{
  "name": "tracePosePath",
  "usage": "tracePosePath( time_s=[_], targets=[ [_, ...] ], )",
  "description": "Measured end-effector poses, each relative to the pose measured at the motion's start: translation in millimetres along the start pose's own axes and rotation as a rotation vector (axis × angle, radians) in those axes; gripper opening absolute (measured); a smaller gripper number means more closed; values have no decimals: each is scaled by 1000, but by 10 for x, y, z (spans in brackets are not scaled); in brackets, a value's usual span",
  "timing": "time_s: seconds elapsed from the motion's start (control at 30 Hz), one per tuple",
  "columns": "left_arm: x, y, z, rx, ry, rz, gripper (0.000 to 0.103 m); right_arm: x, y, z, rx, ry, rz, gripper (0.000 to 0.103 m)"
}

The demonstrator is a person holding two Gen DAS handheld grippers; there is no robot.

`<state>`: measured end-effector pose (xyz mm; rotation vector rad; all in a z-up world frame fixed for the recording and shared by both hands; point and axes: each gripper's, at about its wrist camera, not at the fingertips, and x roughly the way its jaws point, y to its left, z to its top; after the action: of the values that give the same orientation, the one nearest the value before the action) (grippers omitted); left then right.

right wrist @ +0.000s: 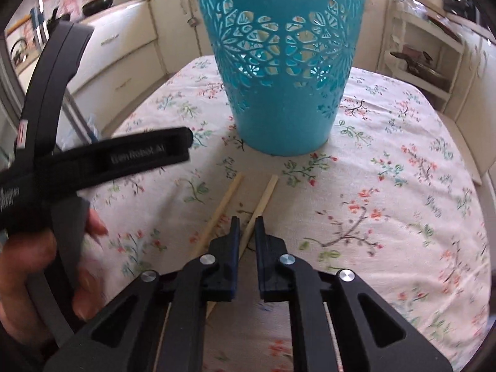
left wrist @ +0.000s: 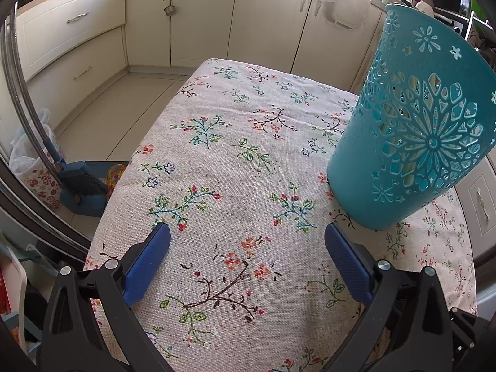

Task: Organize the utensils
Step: 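Move the open right tool back over the remaining chopsticks, then lower the left tool and close it around a chopstick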

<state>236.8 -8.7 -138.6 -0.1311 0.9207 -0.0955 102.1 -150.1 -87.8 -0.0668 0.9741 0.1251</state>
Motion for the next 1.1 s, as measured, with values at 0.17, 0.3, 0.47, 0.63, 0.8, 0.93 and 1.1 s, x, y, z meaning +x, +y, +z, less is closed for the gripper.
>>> tracePosePath(
  time_s=[0.17,0.3,0.47,0.63,0.8,0.93,1.1],
  targets=[
    [-2,0,1,3,2,4,95,-143,-333,-103,-56,62,-47,10],
    [4,-14,2,9,5,12,95,-216,-641,-182,34,76,-44,10],
    [8,-28,2,14,7,20,95,-198,-775,-179,143,54,-10,10],
    [11,-41,1,19,10,26,95,-186,-778,-167,156,44,4,10],
    [8,-38,0,16,8,23,95,-175,-824,-170,175,33,5,10],
    [5,-31,-1,15,8,22,95,-178,-800,-187,178,21,0,12],
    [-16,-55,-30,29,14,35,95,-171,-761,-180,169,8,4,22]
  ],
)
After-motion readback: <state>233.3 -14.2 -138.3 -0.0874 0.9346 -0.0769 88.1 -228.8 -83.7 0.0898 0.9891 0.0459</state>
